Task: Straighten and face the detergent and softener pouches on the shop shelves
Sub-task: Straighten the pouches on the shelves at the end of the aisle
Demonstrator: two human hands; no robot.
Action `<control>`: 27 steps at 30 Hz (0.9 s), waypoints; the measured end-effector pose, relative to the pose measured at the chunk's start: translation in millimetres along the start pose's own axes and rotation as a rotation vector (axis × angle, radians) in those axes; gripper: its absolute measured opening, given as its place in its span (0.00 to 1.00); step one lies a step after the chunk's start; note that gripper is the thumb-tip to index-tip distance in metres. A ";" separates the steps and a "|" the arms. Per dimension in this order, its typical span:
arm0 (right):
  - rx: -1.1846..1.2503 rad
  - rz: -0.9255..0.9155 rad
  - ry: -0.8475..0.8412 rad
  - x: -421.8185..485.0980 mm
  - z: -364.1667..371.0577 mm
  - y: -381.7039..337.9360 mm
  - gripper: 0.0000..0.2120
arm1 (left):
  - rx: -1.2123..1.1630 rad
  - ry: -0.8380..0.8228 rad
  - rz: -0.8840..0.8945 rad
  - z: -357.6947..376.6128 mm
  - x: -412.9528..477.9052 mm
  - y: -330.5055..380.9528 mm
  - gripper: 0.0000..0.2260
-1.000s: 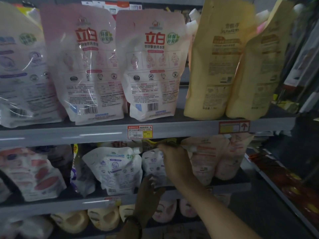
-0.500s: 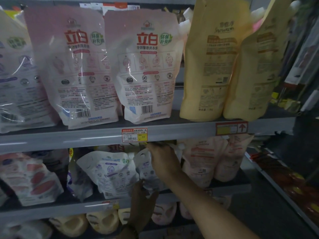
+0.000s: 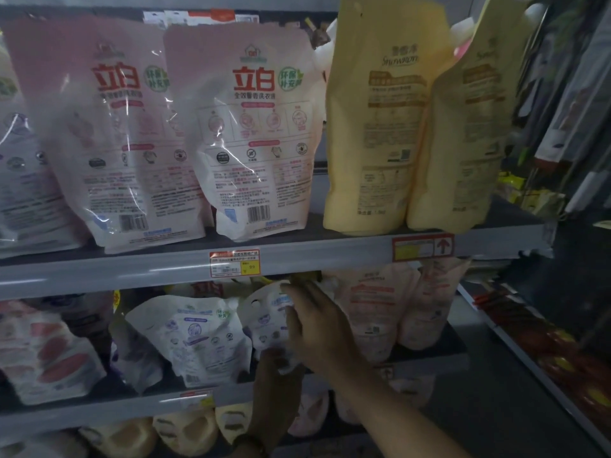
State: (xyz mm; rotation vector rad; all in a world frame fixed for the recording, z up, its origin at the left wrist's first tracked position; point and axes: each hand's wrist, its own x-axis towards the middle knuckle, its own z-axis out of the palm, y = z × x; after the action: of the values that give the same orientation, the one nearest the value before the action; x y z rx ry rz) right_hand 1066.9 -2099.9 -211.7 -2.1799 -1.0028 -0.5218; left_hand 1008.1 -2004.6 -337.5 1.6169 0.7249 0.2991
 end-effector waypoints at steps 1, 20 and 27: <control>0.001 -0.005 0.015 -5.3 -3.4 4.4 0.17 | -0.013 -0.015 -0.008 4.4 -1.1 2.1 0.18; 0.121 0.440 0.096 -62.1 -98.9 116.9 0.08 | -0.091 -0.171 0.104 71.0 -37.5 67.8 0.16; 0.195 0.610 0.147 -57.2 -128.5 121.3 0.03 | -0.057 -0.226 0.146 71.6 -35.9 81.6 0.20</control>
State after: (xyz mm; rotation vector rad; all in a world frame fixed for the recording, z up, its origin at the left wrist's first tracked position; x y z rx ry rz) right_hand 1115.8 -2279.0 -206.1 -2.0918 -0.2639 -0.2731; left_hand 1044.9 -2085.3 -265.4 1.6214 0.4240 0.2351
